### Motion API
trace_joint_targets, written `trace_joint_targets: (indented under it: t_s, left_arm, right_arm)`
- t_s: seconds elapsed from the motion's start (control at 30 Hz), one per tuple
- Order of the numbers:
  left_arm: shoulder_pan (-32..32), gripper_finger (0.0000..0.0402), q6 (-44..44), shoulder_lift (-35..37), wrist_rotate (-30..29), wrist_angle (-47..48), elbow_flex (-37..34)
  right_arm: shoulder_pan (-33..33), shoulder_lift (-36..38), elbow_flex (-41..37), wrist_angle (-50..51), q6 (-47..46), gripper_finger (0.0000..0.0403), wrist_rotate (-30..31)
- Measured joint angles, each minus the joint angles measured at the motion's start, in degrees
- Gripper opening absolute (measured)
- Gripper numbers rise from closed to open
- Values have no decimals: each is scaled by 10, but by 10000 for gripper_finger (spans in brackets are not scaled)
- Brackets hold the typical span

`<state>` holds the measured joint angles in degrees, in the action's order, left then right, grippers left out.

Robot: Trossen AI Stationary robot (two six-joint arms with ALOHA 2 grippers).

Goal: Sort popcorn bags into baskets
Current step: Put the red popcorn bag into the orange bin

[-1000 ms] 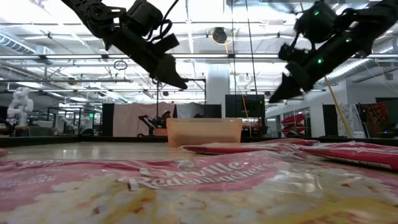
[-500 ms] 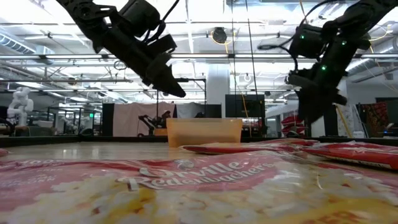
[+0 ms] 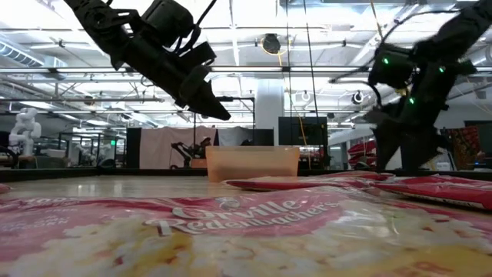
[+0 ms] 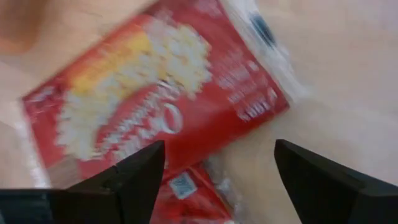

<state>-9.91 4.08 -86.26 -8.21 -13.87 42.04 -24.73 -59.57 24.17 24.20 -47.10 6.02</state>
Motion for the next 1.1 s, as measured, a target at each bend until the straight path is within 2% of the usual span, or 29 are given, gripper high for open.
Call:
trace_joint_targets:
  t_s: [0.17,0.3,0.4,0.53,0.7,0.77,0.87,1.1]
  left_arm:
    - [0,97,9,0,0,0,0]
    - [0,97,16,0,0,-1,0]
    - [0,97,16,0,0,-2,0]
    - [0,97,16,0,0,-9,0]
    - [3,97,13,0,1,-32,0]
    - [5,97,12,0,1,-38,0]
    - [9,97,11,0,2,-45,0]
    - [10,97,4,0,2,-49,0]
  right_arm:
    - [0,2,-68,-123,-24,293,3]
    - [-1,1,-128,-290,-32,278,8]
    - [-8,0,-177,-421,-57,249,12]
    - [-20,-2,-232,-529,-74,177,32]
    - [-23,-9,-228,-507,-32,46,42]
    - [-22,-9,-223,-511,-16,13,28]
    - [-22,-12,-213,-506,-14,24,1]
    - [-22,-11,-152,-398,-32,104,-96]
